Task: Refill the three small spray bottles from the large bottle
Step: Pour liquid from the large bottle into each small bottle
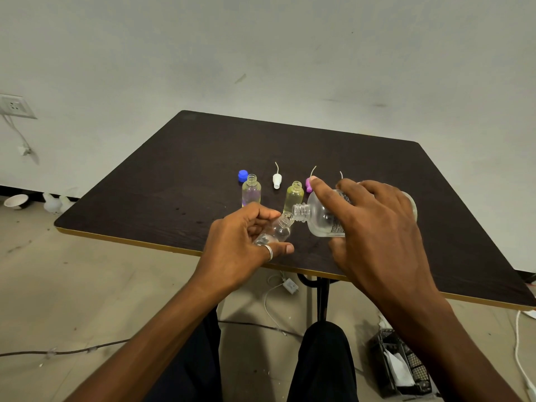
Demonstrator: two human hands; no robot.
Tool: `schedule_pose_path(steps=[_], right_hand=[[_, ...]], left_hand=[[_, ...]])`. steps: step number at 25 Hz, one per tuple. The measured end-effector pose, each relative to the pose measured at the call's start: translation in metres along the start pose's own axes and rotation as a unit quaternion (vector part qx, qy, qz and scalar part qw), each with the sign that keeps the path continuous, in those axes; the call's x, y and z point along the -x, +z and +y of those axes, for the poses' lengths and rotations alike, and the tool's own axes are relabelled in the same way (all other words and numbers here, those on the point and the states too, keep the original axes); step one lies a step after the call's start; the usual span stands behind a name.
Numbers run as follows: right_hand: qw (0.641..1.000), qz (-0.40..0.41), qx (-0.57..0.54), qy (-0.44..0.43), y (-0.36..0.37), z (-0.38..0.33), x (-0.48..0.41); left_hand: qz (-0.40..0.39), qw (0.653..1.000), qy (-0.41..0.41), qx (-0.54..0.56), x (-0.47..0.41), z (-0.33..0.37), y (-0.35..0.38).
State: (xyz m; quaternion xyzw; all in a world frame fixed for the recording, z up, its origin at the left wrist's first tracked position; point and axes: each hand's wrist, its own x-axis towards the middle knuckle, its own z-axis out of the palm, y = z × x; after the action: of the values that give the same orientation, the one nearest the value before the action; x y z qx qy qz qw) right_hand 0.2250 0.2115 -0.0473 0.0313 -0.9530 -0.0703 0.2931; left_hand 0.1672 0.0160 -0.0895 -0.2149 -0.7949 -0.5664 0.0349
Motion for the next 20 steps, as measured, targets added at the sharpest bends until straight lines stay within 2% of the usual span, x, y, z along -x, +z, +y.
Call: schedule_pose_path(steps=[20], right_hand=[[1.0,-0.005,0.0,0.001,-0.0011,-0.001,-0.0005]], left_hand=[[-0.004,1.0,-0.002,-0.001,-0.0003,0.0001,0.0002]])
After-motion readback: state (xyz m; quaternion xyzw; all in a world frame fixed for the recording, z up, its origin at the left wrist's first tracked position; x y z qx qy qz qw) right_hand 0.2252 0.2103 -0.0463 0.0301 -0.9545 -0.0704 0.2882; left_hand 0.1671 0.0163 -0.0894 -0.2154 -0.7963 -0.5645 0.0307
